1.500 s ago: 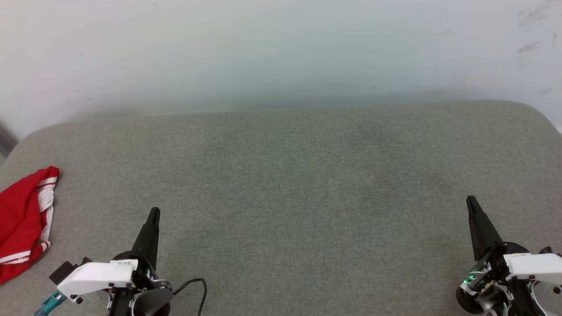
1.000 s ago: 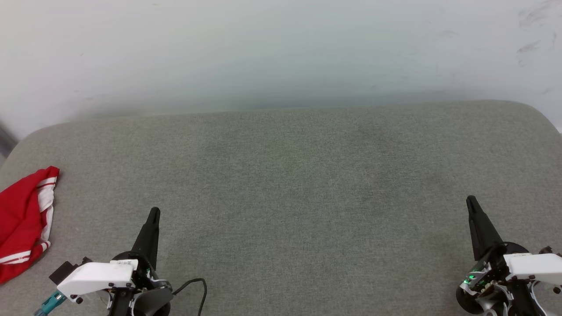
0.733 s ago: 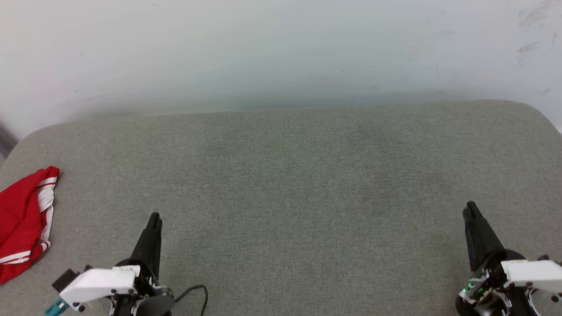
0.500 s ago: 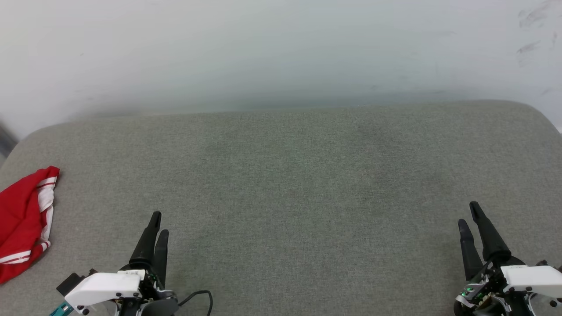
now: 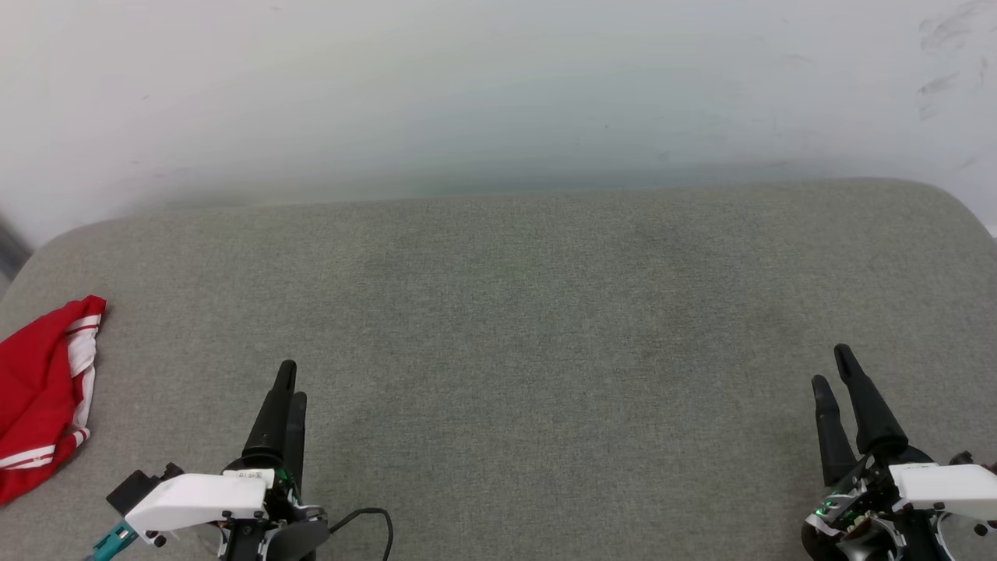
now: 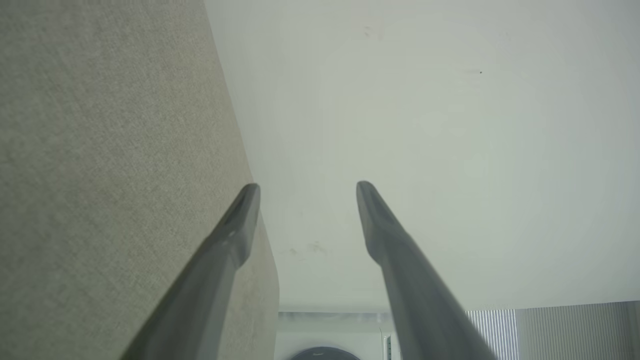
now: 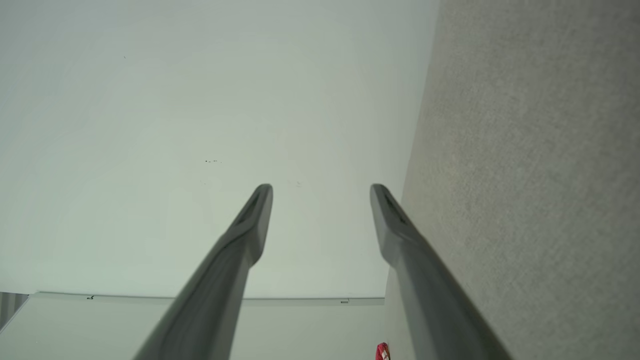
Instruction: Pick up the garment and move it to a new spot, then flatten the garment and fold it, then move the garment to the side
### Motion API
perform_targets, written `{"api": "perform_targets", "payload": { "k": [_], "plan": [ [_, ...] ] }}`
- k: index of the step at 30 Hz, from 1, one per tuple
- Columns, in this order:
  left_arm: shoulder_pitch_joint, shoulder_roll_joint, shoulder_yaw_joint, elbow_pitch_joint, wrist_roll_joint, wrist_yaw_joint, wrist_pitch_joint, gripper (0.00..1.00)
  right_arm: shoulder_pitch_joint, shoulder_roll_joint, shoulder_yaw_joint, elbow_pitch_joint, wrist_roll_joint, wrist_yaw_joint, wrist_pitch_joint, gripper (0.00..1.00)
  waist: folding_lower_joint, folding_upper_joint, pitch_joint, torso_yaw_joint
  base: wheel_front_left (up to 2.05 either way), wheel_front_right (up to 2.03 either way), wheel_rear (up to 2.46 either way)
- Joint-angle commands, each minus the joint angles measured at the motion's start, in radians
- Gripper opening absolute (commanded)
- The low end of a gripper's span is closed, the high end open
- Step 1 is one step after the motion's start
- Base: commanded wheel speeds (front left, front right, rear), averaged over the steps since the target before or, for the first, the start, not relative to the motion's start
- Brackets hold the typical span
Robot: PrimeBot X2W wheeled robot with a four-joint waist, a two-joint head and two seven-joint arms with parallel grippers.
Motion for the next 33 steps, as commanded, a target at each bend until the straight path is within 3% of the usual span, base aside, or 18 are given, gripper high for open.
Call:
{"api": "perform_targets", "payload": {
  "k": [1,8,13,20,33],
  "plan": [
    [-0.028,0.003,-0.005,-0.024,0.020,0.000,-0.010,1.00,-0.020,-0.005,0.003,-0.026,-0.014,0.000,-0.007,1.00,0.0000,0.0000,0.000,0.000,0.00,0.00,0.00],
    [-0.030,0.008,-0.017,-0.043,0.169,0.000,-0.039,1.00,-0.022,-0.043,0.042,-0.043,-0.154,0.000,-0.069,1.00,0.0000,0.0000,-0.002,0.001,0.00,0.00,0.00],
    [-0.027,0.010,-0.013,-0.039,0.342,0.000,-0.058,1.00,-0.030,-0.088,0.079,-0.015,-0.380,0.000,-0.115,1.00,0.0000,0.0000,-0.005,0.001,0.00,0.00,0.00],
    [-0.027,0.005,-0.009,-0.046,0.561,0.003,-0.083,1.00,-0.042,-0.066,0.069,-0.010,-0.656,0.000,-0.132,1.00,0.0000,0.0000,-0.005,-0.001,0.00,0.00,0.00],
    [-0.022,0.019,-0.036,-0.070,0.854,0.020,-0.123,1.00,-0.040,-0.064,0.096,-0.064,-0.903,0.000,-0.127,1.00,0.0000,0.0000,-0.003,-0.005,0.00,0.00,0.00]
  ]
}}
